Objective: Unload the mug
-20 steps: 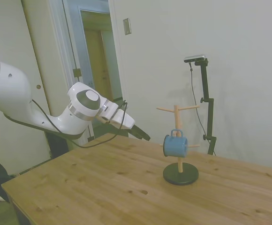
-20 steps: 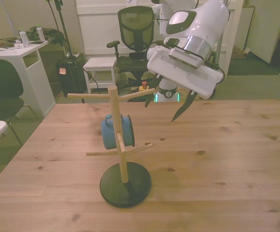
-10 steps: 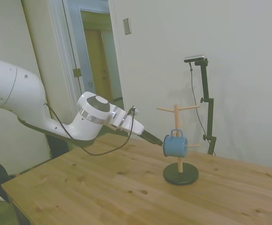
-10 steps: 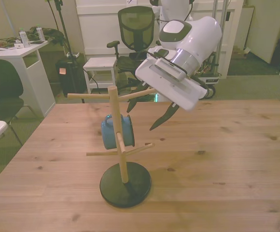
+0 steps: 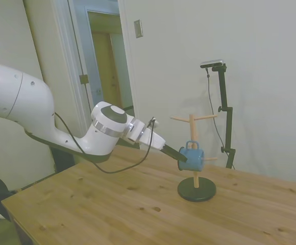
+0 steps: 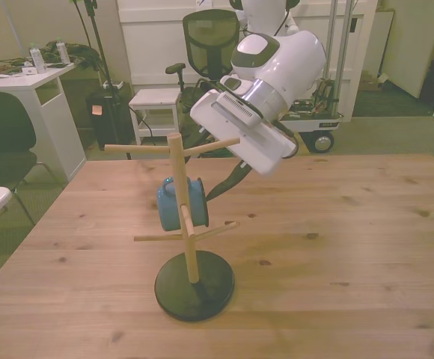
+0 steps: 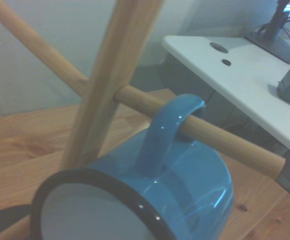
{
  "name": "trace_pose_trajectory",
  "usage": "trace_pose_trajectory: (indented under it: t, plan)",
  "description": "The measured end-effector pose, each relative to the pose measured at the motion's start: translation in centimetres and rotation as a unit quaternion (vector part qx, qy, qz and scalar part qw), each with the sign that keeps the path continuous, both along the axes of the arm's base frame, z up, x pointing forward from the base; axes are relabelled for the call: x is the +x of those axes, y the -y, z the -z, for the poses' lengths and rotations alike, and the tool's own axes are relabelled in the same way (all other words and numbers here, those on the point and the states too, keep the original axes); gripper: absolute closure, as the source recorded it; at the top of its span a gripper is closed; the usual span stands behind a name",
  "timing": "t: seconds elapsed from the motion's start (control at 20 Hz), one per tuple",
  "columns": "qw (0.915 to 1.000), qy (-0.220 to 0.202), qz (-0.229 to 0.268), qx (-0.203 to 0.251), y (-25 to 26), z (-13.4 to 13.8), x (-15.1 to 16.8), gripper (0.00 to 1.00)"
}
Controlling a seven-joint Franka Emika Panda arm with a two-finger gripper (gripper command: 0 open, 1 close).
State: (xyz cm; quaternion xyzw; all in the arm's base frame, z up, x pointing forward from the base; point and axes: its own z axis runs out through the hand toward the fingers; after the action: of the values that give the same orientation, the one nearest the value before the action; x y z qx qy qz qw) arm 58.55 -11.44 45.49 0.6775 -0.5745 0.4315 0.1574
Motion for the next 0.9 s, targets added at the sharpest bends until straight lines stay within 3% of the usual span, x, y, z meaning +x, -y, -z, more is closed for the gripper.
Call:
trace_pose_trajectory:
  t: [0.55, 0.6, 0.9]
  plan:
    - [0.9999, -0.003, 0.016, 0.000, 2.8, 1.3, 1.1, 0.00]
    - [0.9998, -0.003, 0.017, 0.000, 3.0, 1.3, 1.1, 1.00]
    - [0.9998, -0.006, 0.018, 0.002, 3.5, 1.9, 1.1, 1.00]
